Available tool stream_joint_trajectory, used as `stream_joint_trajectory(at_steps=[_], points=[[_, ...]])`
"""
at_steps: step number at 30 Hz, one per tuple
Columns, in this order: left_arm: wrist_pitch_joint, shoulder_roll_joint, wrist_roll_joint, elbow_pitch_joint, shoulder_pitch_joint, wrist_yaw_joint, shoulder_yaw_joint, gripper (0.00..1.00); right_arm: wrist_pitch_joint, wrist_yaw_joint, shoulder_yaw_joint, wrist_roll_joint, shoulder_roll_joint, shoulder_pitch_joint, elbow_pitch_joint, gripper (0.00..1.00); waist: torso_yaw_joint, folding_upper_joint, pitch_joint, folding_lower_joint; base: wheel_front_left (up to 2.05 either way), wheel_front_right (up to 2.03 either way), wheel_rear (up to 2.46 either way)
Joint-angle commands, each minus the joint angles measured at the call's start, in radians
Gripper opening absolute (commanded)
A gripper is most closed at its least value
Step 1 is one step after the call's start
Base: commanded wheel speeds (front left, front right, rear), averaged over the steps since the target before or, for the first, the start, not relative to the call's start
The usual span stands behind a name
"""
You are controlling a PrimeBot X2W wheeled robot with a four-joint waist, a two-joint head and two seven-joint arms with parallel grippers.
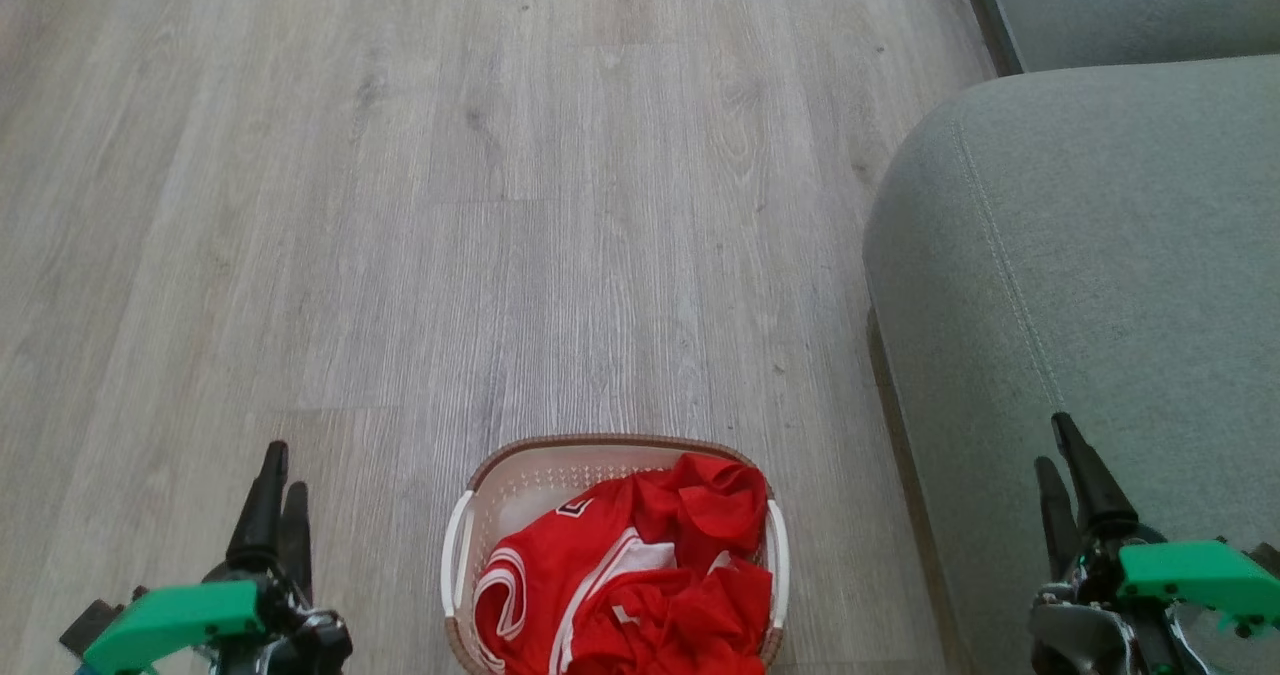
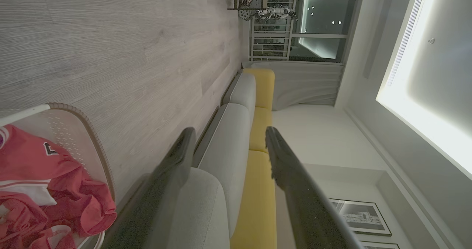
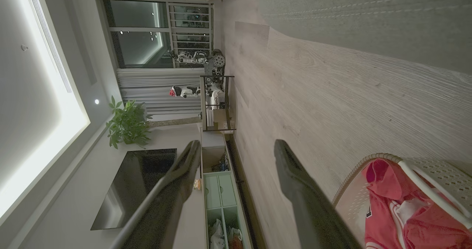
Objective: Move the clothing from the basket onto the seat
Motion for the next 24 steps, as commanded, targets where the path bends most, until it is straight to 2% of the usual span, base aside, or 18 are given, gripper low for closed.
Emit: stream_joint_trajectory(at_steps=[1,11,24], points=[[-0.006,0.009,0.001,-0.039,-0.045,-0.002,0.005,1.00,-0.006,0.000,0.002,-0.007,-0.009,-0.043,-0.040,1.00,0.000,0.0000,0.000,0.0000,0.00,0.00,0.00],[-0.035,0.010,0.033,-0.064,-0.048,-0.003,-0.004,1.00,-0.053,0.000,0.038,-0.073,-0.045,-0.046,-0.072,1.00,-0.002,0.0000,0.001,0.0000,0.00,0.00,0.00],[-0.073,0.012,0.211,-0.104,-0.054,-0.002,-0.012,1.00,-0.093,0.000,0.062,-0.257,-0.066,-0.053,-0.119,1.00,-0.003,0.0000,0.006,0.0000,0.00,0.00,0.00]])
